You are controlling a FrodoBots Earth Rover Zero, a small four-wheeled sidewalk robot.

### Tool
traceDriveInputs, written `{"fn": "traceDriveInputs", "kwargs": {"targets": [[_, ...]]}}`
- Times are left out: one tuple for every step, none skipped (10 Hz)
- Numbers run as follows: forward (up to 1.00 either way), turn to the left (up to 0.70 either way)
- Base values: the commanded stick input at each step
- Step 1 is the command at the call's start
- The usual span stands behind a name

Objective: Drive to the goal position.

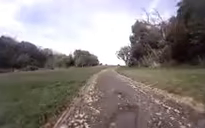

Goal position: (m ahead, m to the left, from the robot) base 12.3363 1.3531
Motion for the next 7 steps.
{"fn": "traceDriveInputs", "kwargs": {"targets": [[0.85,0.0],[0.85,0.0],[0.85,0.0],[0.85,0.0],[0.85,0.0],[0.85,0.0],[0.85,0.0]]}}
